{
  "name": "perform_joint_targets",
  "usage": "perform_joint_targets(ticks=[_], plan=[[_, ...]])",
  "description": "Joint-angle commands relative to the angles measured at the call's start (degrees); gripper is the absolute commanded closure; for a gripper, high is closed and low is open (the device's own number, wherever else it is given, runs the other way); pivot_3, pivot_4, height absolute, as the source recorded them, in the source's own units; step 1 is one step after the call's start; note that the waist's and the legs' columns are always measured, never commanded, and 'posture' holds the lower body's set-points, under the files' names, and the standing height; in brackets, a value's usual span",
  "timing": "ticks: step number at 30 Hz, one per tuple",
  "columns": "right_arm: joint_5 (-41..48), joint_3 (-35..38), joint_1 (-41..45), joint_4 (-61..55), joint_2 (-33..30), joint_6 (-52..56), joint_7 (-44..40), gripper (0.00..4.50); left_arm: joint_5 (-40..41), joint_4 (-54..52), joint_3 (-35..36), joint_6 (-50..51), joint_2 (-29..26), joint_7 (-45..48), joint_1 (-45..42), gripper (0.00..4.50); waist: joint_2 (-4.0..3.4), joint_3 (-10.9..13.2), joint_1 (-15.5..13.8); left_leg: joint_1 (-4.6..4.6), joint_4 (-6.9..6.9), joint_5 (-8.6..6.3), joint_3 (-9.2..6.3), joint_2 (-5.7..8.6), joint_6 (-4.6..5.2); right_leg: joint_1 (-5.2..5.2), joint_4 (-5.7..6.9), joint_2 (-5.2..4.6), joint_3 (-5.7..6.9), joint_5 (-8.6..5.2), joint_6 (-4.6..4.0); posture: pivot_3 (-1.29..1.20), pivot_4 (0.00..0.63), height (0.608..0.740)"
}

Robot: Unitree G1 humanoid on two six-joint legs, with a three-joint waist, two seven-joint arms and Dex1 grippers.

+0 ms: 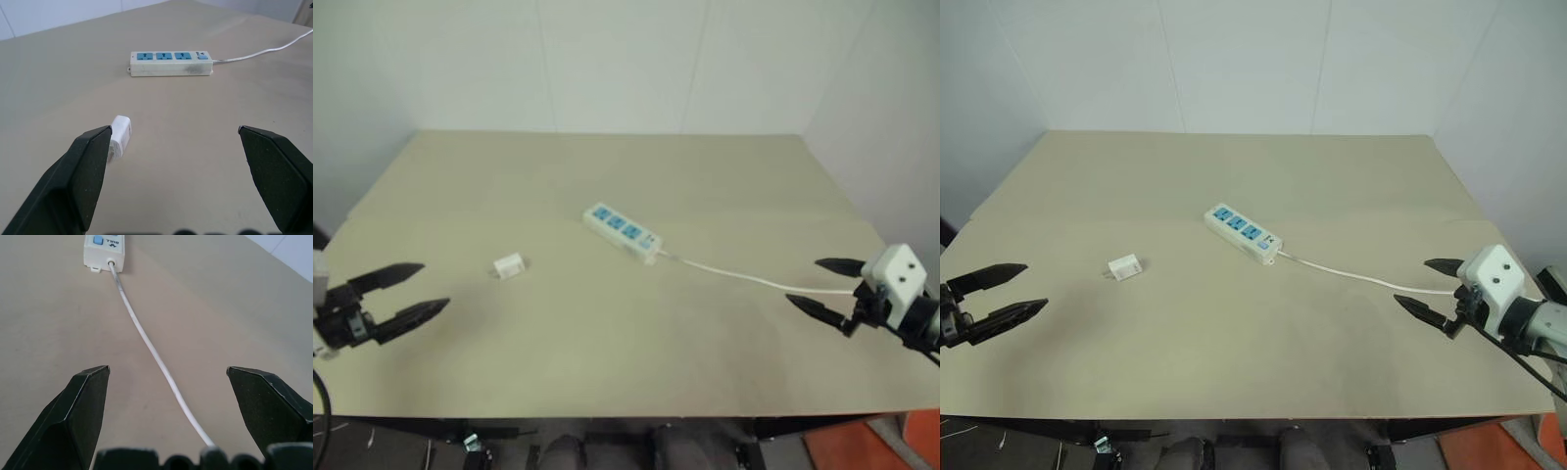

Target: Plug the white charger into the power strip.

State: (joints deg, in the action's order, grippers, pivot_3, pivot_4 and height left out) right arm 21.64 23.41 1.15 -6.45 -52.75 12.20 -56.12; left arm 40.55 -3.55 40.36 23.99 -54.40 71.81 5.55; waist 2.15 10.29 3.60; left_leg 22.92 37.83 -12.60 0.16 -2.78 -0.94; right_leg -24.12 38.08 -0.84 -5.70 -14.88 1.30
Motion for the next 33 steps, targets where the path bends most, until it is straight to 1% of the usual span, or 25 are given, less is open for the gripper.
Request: perform_joint_targets(ticks=[1,5,8,10,13,16,18,19,20,21,24,28,33], plan=[[0.3,2.34,0.41,0.07,-1.25,-0.08,0.28,0.02,-0.47,-0.88,0.82,-1.39,-0.69,0.18,-0.08,0.0,0.0,0.0,0.01,0.01,0.0,0.0,0.0,0.0,0.0,-0.01,0.0,0.0,0.0,0.0,0.0,0.0,0.15,0.74],[0.63,4.44,-0.3,0.75,-1.32,-1.52,-0.38,0.02,0.66,-2.77,3.88,-1.39,0.8,-1.53,0.98,0.0,0.0,0.0,0.02,0.02,0.0,0.0,0.0,-0.01,0.0,-0.01,0.0,0.0,-0.01,0.0,0.0,0.0,0.15,0.74],[1.19,3.6,0.8,1.14,-1.16,-1.52,-1.37,0.02,0.25,-3.23,2.77,-1.75,1.03,-1.46,1.25,0.0,0.0,0.0,0.0,-0.03,0.0,0.0,0.0,-0.01,0.0,0.03,0.02,0.0,-0.01,0.01,0.01,0.0,0.15,0.74],[2.3,1.7,3.34,1.82,-0.09,-0.21,-1.64,0.02,0.61,-3.96,0.83,-1.37,1.58,-2.1,0.13,0.0,0.0,0.0,0.04,-0.05,0.0,0.0,0.01,-0.01,0.0,0.05,0.03,0.0,-0.01,0.03,0.03,0.0,0.15,0.74],[2.22,-4.75,11.02,6.01,4.48,-0.58,-1.83,0.02,0.03,-5.23,-4.08,-1.28,3.22,-3.54,-2.49,0.0,0.07,-0.06,0.4,-0.12,0.01,0.0,0.03,0.0,0.0,0.1,0.02,0.01,-0.06,0.11,0.06,0.0,0.15,0.74],[-0.9,-11.99,21.35,15.48,10.75,-3.41,-2.2,0.02,-2.96,-5.12,-10.88,-2.46,4.11,-4.39,-5.86,0.0,0.14,-0.11,0.59,-0.19,0.0,0.01,0.0,-0.05,0.01,0.14,0.0,0.16,-0.14,0.22,-0.02,0.0,0.15,0.74],[-3.8,-15.17,27.9,23.89,14.9,-7.32,-1.48,0.02,-4.63,-4.28,-14.38,-2.8,4.28,-4.88,-8.41,0.0,0.13,-0.09,0.55,-0.23,0.01,0.02,0.0,-0.06,0.0,0.12,0.01,0.31,-0.27,0.26,-0.09,0.0,0.15,0.74],[-4.93,-16.36,31.34,28.92,16.9,-9.13,-1.29,0.02,-5.42,-3.67,-16.05,-2.97,4.36,-5.18,-9.95,0.0,0.12,-0.08,0.51,-0.12,0.0,0.04,-0.01,-0.06,-0.01,-0.01,0.02,0.34,-0.32,0.29,-0.11,0.0,0.15,0.74],[-5.99,-17.35,34.52,34.11,18.63,-11.46,-1.45,0.02,-6.25,-3.08,-17.49,-3.13,4.35,-5.48,-11.31,0.0,0.1,-0.07,0.45,-0.07,0.0,0.06,-0.01,-0.06,-0.02,-0.07,0.04,0.39,-0.35,0.47,-0.42,0.0,0.15,0.74],[-6.68,-17.91,36.68,37.83,19.68,-13.18,-1.74,0.02,-6.79,-2.64,-18.41,-3.28,4.31,-5.65,-12.19,0.0,0.1,-0.07,0.43,-0.01,0.0,0.06,-0.02,-0.06,-0.02,-0.12,0.04,0.39,-0.35,0.53,-0.52,0.0,0.15,0.74],[-9.41,-19.63,43.93,50.46,23.52,-19.41,-1.5,0.02,-8.36,-1.45,-21.16,-3.89,4.82,-6.37,-15.56,0.0,0.1,-0.05,0.34,0.1,0.0,0.06,-0.02,-0.04,-0.02,-0.15,-0.01,0.36,-0.35,0.55,-0.54,0.0,0.15,0.74],[-11.28,-21.07,50.05,61.16,27.9,-24.54,-3.17,0.02,-9.35,-1.06,-23.74,-4.48,5.67,-5.93,-17.85,0.0,0.1,-0.06,0.42,0.18,0.01,0.06,-0.04,-0.02,-0.02,-0.17,-0.03,0.3,-0.33,0.57,-0.51,0.0,0.15,0.74],[-12.84,-21.63,53.24,67.82,33.03,-28.23,-3.3,0.02,-9.87,-1.06,-25.64,-5.3,7.1,-5.71,-18.04,0.0,0.09,-0.06,0.51,0.13,0.01,0.06,-0.07,-0.03,-0.03,-0.16,0.02,0.31,-0.32,0.59,-0.53,0.0,0.15,0.74]])
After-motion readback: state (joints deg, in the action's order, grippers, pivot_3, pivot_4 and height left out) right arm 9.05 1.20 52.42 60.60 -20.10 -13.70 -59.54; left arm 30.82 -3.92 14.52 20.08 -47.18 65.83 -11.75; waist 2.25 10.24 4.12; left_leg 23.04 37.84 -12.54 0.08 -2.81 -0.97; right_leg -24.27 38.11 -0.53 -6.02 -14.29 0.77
